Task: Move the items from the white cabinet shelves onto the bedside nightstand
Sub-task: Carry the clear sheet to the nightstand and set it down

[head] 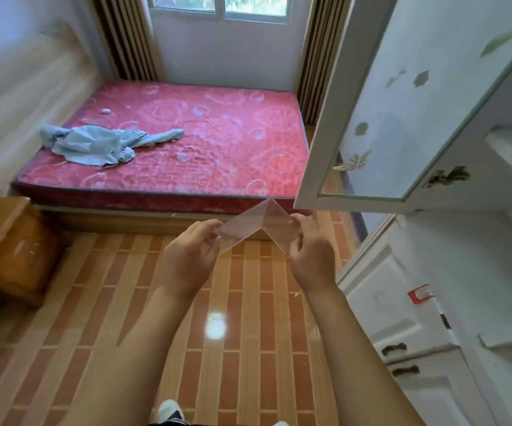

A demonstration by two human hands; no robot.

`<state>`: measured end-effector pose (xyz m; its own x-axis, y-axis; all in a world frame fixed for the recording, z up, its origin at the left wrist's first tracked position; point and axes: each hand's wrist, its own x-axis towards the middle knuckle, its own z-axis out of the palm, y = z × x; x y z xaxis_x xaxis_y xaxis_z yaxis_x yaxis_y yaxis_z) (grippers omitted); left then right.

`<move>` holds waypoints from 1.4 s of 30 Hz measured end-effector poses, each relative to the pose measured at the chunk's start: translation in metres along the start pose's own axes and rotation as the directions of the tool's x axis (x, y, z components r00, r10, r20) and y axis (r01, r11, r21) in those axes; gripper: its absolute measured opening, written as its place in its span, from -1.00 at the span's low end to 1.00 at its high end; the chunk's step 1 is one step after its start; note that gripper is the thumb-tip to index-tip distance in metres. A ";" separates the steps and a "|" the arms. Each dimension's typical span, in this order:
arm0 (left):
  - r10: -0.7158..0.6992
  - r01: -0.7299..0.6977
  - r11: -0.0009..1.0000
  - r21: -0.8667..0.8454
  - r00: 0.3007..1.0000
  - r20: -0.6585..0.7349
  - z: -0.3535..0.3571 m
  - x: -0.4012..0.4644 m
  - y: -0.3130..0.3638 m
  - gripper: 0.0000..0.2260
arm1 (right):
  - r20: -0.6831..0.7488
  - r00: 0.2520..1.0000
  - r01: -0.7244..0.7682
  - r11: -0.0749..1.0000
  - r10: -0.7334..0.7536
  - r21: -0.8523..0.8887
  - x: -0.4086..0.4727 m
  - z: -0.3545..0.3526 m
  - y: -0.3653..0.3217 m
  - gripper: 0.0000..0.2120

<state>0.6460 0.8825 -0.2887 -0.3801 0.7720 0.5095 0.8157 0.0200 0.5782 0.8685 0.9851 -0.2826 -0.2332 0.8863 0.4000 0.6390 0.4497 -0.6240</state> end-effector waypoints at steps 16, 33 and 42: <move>-0.133 0.149 0.986 0.074 0.974 -0.185 -0.204 0.011 -0.223 -0.75 | 0.204 0.954 0.202 0.975 -0.217 0.092 0.022 0.201 -0.247 -0.51; -0.417 0.489 0.856 0.166 0.844 -0.336 -0.339 -0.064 -0.350 -0.76 | 0.448 0.716 0.463 0.844 -0.535 0.269 -0.004 0.383 -0.404 -0.55; -0.479 0.597 0.772 0.216 0.771 -0.419 -0.359 -0.023 -0.407 -0.79 | 0.465 0.649 0.473 0.798 -0.602 0.373 0.040 0.458 -0.458 -0.55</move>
<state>0.1664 0.6280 -0.3067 -0.8665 0.3196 0.3834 0.4976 0.6138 0.6129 0.2314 0.8648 -0.2883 -0.8769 0.3559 0.3230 0.1266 0.8193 -0.5592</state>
